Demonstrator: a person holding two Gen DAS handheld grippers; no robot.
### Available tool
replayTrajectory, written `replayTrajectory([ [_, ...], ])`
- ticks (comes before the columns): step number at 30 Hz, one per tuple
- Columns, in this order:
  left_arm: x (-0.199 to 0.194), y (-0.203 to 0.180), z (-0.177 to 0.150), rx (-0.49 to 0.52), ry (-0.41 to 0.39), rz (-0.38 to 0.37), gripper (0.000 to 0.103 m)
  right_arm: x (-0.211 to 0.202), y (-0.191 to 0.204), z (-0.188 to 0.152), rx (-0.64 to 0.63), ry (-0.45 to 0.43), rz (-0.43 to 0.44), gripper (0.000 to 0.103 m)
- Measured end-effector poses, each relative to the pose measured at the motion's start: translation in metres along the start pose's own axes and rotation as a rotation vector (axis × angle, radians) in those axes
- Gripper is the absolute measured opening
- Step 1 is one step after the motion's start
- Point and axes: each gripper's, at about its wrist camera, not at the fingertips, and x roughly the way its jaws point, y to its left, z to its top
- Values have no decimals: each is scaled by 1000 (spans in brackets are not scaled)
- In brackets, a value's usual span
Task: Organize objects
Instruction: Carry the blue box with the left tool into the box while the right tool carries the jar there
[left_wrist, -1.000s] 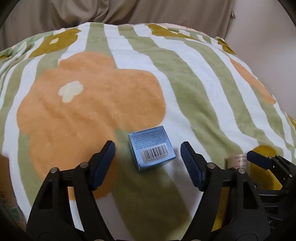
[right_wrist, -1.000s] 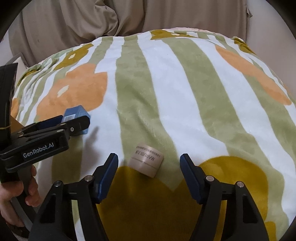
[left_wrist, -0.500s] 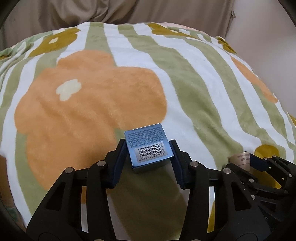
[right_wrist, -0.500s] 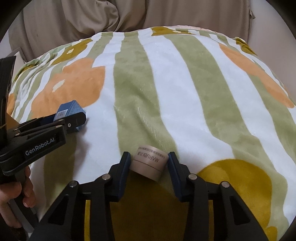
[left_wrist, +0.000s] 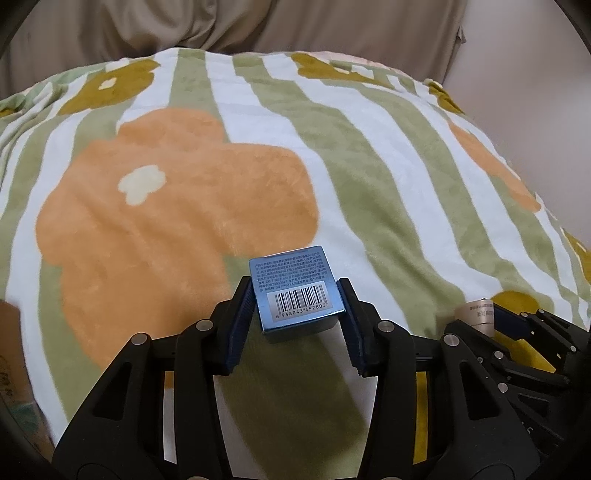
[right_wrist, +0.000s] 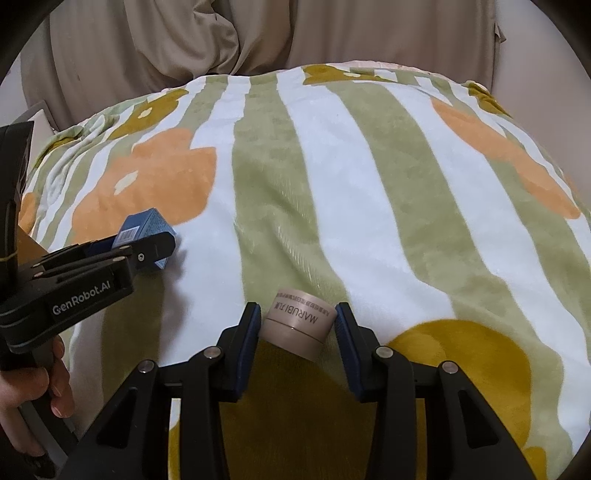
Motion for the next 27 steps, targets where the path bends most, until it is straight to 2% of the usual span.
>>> replayTrajectory([
  [13,-67,-4,14,5,-103,-10,41,-47,13,10,-30,-79,-2,38],
  [27,-160,13,22,-3,-215,29,41,-109,48,16,-75,-192,23,38],
])
